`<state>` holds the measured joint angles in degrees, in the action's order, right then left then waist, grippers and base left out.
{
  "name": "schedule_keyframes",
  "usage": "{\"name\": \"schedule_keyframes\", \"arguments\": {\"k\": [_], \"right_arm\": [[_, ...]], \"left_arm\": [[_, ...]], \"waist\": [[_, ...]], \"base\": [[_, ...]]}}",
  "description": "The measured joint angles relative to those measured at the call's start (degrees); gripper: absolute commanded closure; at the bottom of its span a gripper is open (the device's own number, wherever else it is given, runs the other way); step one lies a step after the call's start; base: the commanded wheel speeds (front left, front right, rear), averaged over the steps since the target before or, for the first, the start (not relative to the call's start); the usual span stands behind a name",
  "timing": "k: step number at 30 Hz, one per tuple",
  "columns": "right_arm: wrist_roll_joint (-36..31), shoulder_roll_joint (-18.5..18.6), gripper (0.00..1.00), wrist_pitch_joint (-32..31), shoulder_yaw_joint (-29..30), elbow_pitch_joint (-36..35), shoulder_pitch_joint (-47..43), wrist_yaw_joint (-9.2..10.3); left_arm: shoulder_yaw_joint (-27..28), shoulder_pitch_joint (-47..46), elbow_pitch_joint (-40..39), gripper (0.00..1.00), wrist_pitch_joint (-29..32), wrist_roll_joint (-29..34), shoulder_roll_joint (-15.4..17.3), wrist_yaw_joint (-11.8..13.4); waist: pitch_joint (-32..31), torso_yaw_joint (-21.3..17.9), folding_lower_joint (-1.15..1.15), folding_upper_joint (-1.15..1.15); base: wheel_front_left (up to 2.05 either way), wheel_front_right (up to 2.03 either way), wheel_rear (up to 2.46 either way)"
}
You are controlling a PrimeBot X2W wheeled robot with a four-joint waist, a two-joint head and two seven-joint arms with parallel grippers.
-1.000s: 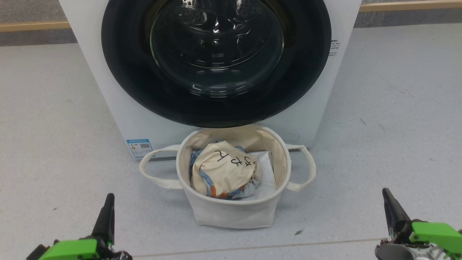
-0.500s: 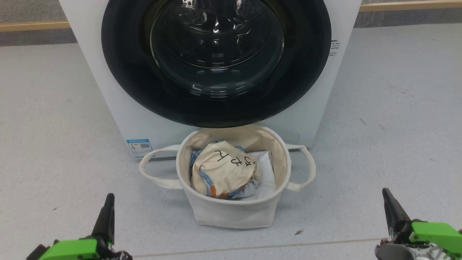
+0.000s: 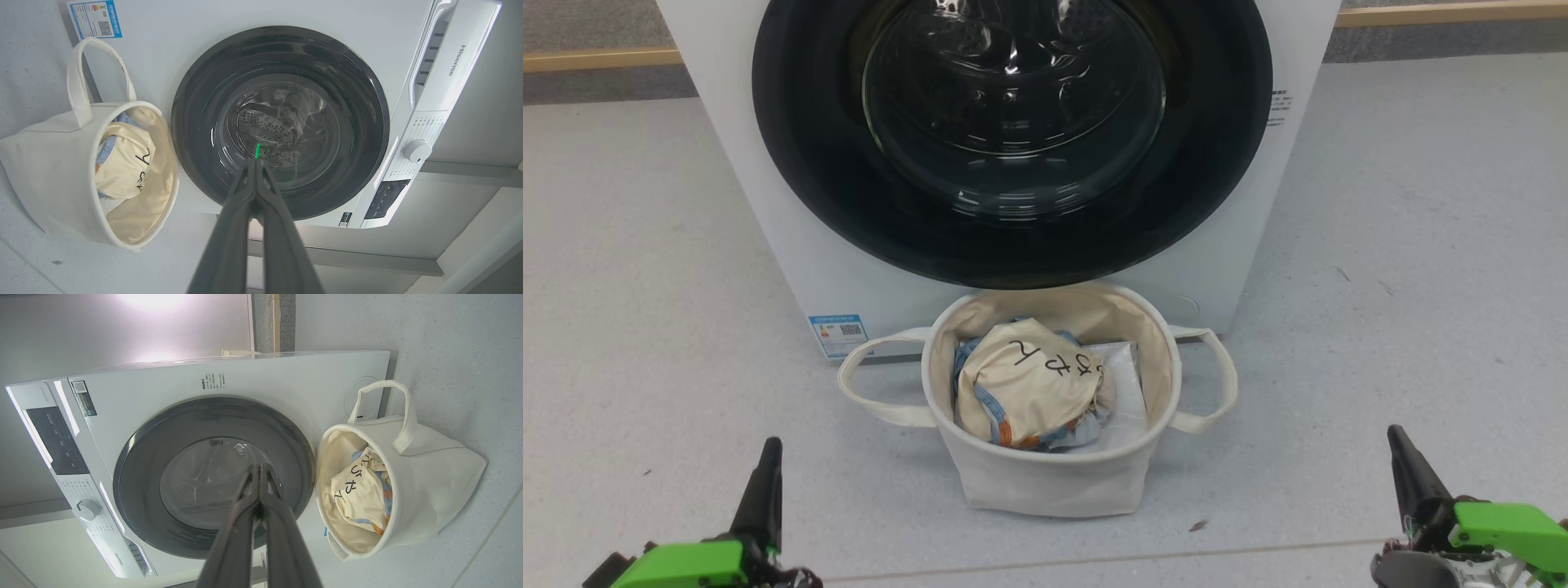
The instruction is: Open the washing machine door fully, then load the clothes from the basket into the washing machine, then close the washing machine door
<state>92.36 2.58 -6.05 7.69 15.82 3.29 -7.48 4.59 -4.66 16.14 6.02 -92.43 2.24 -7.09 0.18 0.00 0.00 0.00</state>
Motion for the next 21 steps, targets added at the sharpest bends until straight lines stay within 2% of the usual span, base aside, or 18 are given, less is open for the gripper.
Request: {"name": "schedule_keyframes", "arguments": {"k": [21], "right_arm": [[0.00, 0.00, 1.00, 0.00, -0.01, 0.00, 0.00, 0.00]], "left_arm": [[0.00, 0.00, 0.00, 1.00, 0.00, 0.01, 0.00, 0.00]], "waist": [[0.00, 0.00, 0.00, 0.00]], "base": [[0.00, 0.00, 0.00]]}}
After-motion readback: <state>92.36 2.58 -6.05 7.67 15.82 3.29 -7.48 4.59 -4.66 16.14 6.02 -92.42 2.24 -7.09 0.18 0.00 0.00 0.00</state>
